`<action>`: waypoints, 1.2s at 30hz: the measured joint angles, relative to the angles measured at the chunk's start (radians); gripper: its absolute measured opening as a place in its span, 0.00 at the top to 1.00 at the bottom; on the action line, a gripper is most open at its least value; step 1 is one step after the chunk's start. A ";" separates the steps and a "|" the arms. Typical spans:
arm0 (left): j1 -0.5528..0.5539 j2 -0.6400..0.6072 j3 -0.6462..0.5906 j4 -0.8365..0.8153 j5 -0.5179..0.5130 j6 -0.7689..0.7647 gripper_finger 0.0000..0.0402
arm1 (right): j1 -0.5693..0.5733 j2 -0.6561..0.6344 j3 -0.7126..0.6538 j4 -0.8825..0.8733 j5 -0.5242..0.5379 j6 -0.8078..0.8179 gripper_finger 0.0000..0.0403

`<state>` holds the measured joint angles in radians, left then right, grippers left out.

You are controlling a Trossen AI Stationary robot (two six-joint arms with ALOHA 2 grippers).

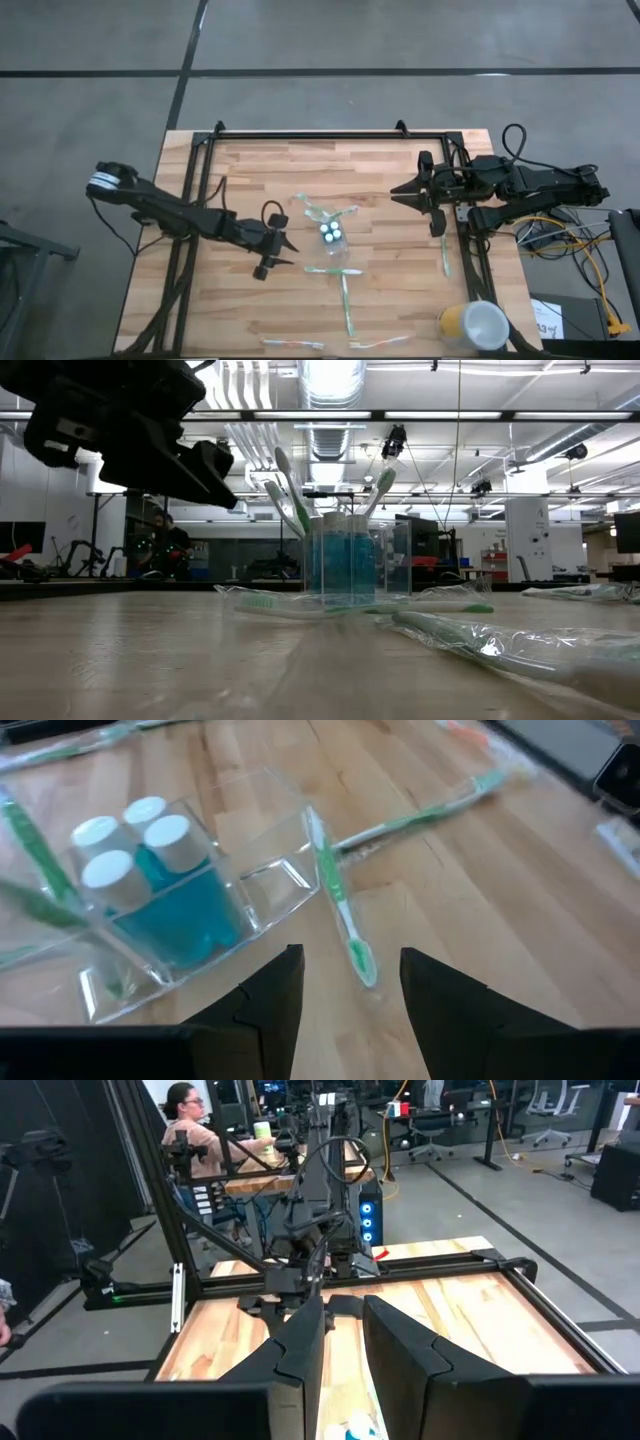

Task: Pick & Place toothbrushing station
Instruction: Put the white green toothbrush into the back side of the transparent organizer

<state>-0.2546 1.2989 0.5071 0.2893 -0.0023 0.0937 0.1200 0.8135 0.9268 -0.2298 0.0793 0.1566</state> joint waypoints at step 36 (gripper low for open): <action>-0.013 0.356 0.191 -0.029 -0.004 -0.044 0.57 | 0.000 0.000 0.000 -0.003 0.000 -0.002 0.83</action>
<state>-0.2680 1.6548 0.6983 0.2601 -0.0061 0.0502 0.1198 0.8135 0.9268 -0.2331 0.0792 0.1542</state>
